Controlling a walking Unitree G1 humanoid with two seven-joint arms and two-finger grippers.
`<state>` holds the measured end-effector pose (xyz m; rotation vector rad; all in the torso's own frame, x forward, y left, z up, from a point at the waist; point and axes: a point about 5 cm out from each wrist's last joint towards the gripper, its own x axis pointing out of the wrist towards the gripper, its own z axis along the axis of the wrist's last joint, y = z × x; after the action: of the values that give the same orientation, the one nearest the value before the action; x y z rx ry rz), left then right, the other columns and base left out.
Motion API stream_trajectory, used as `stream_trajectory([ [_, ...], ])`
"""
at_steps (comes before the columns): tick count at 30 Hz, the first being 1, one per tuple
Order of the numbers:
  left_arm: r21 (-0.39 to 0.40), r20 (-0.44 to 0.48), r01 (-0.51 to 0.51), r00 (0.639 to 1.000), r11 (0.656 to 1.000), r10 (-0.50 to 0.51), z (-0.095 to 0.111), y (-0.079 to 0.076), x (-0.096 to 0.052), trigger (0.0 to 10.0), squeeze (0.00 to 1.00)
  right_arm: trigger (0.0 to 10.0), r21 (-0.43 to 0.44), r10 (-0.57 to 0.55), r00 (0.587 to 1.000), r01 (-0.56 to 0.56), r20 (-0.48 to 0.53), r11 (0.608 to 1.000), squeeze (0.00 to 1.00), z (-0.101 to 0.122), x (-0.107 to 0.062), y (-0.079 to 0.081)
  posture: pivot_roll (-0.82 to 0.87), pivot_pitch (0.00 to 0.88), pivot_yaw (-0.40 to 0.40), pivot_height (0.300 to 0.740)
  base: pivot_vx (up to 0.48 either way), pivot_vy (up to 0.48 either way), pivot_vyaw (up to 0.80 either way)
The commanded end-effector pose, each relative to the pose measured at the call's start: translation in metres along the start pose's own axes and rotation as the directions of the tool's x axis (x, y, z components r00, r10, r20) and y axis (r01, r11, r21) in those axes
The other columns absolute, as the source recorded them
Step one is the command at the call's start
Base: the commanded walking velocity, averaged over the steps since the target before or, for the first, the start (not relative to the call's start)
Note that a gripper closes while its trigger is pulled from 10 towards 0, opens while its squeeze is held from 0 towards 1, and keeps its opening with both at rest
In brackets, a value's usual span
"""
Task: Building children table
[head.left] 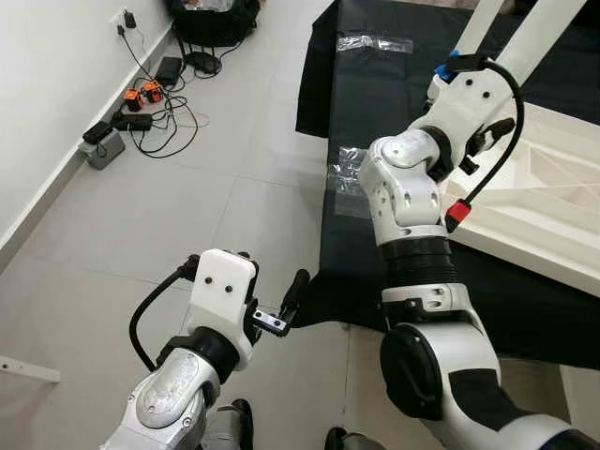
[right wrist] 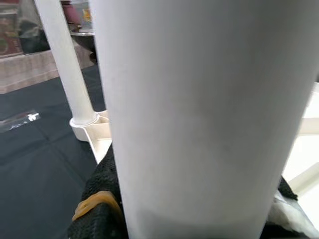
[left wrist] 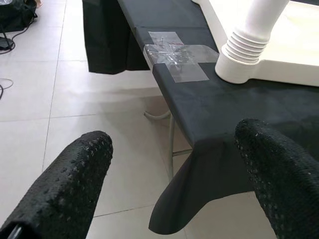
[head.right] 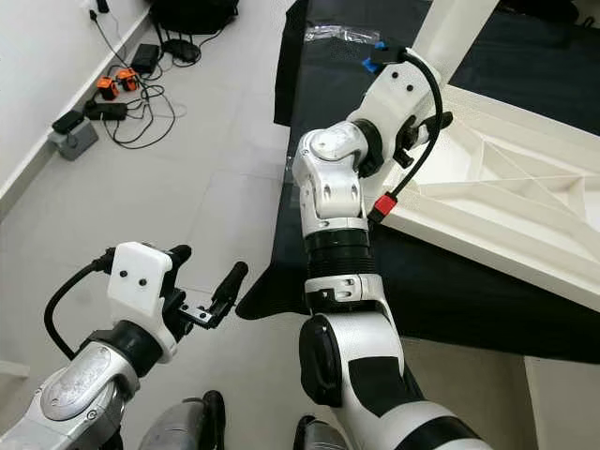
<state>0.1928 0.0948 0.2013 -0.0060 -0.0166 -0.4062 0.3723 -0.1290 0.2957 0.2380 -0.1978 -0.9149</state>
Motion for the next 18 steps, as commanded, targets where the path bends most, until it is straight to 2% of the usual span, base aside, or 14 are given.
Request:
stream_trajectory([
  [1, -0.004, -0.016, 0.008, 1.000, 1.000, -0.008, -0.004, -0.001, 0.000, 10.0, 0.00, 10.0, -0.102, -0.029, 0.994, 0.018, -0.103, 0.995, 0.00, -0.036, 0.005, -0.011, 0.09, 0.251, -0.049, 0.740, 0.000, 0.000, 0.00],
  [2, -0.003, -0.013, 0.007, 1.000, 1.000, -0.007, -0.004, -0.001, 0.001, 10.0, 0.00, 10.0, -0.022, 0.040, 0.999, -0.041, -0.025, 0.999, 0.00, -0.016, 0.006, -0.004, 0.09, 0.235, -0.048, 0.740, 0.000, 0.000, 0.00],
  [3, -0.003, -0.013, 0.007, 1.000, 1.000, -0.007, -0.004, -0.001, 0.001, 10.0, 0.00, 10.0, -0.022, 0.040, 0.999, -0.041, -0.025, 0.999, 0.00, -0.016, 0.006, -0.004, 0.09, 0.235, -0.048, 0.740, 0.000, 0.000, 0.00],
  [5, 0.002, -0.003, 0.005, 1.000, 1.000, -0.005, -0.003, 0.001, 0.004, 10.0, 0.00, 10.0, 0.108, 0.144, 0.980, -0.159, 0.134, 0.981, 0.00, 0.025, 0.008, 0.003, 0.09, 0.219, -0.049, 0.740, 0.000, 0.000, 0.00],
  [6, 0.002, -0.003, 0.005, 1.000, 1.000, -0.005, -0.003, 0.001, 0.004, 10.0, 0.00, 10.0, 0.108, 0.144, 0.980, -0.159, 0.134, 0.981, 0.00, 0.025, 0.008, 0.003, 0.09, 0.219, -0.049, 0.740, 0.000, 0.000, 0.00],
  [7, 0.001, 0.003, 0.001, 1.000, 1.000, -0.001, -0.003, 0.002, 0.006, 10.0, 0.00, 10.0, 0.161, 0.184, 0.960, -0.220, 0.212, 0.962, 0.00, 0.045, 0.008, 0.004, 0.08, 0.216, -0.049, 0.740, 0.000, 0.000, 0.00],
  [8, 0.001, 0.003, 0.001, 1.000, 1.000, -0.001, -0.003, 0.002, 0.006, 10.0, 0.00, 10.0, 0.161, 0.184, 0.960, -0.220, 0.212, 0.962, 0.00, 0.045, 0.008, 0.004, 0.08, 0.216, -0.049, 0.740, 0.000, 0.000, 0.00],
  [11, -0.001, 0.012, -0.008, 1.000, 1.000, 0.008, -0.002, 0.004, 0.009, 10.0, 0.00, 10.0, 0.224, 0.262, 0.912, -0.340, 0.315, 0.913, 0.00, 0.073, 0.010, 0.002, 0.08, 0.198, -0.048, 0.740, 0.000, 0.000, 0.00],
  [12, -0.001, 0.017, -0.009, 1.000, 1.000, 0.009, -0.001, 0.004, 0.010, 10.0, 0.00, 10.0, 0.227, 0.298, 0.895, -0.382, 0.331, 0.896, 0.00, 0.077, 0.011, 0.002, 0.08, 0.195, -0.048, 0.740, 0.000, 0.000, 0.00],
  [13, -0.001, 0.017, -0.009, 1.000, 1.000, 0.009, -0.001, 0.004, 0.010, 10.0, 0.00, 10.0, 0.227, 0.298, 0.895, -0.382, 0.331, 0.896, 0.00, 0.077, 0.011, 0.002, 0.08, 0.195, -0.048, 0.740, 0.000, 0.000, 0.00],
  [14, -0.001, 0.020, -0.010, 1.000, 1.000, 0.010, 0.000, 0.005, 0.012, 10.0, 0.00, 10.0, 0.208, 0.394, 0.857, -0.474, 0.333, 0.856, 0.00, 0.078, 0.011, 0.006, 0.08, 0.187, -0.046, 0.740, 0.000, 0.000, 0.00],
  [15, -0.001, 0.020, -0.010, 1.000, 1.000, 0.010, 0.000, 0.005, 0.012, 10.0, 0.00, 10.0, 0.208, 0.394, 0.857, -0.474, 0.333, 0.856, 0.00, 0.078, 0.011, 0.006, 0.08, 0.187, -0.046, 0.740, 0.000, 0.000, 0.00],
  [16, 0.046, 0.030, 0.003, 1.000, 0.999, -0.004, 0.004, 0.009, 0.017, 10.0, 0.00, 10.0, 0.166, 0.638, 0.732, -0.678, 0.238, 0.716, 0.00, 0.063, 0.006, 0.019, 0.08, 0.177, -0.048, 0.740, 0.000, 0.000, 0.00],
  [18, 0.046, 0.030, 0.003, 1.000, 0.999, -0.004, 0.004, 0.009, 0.017, 10.0, 0.00, 10.0, 0.166, 0.638, 0.732, -0.678, 0.238, 0.716, 0.00, 0.063, 0.006, 0.019, 0.08, 0.177, -0.048, 0.740, 0.000, 0.000, 0.00],
])
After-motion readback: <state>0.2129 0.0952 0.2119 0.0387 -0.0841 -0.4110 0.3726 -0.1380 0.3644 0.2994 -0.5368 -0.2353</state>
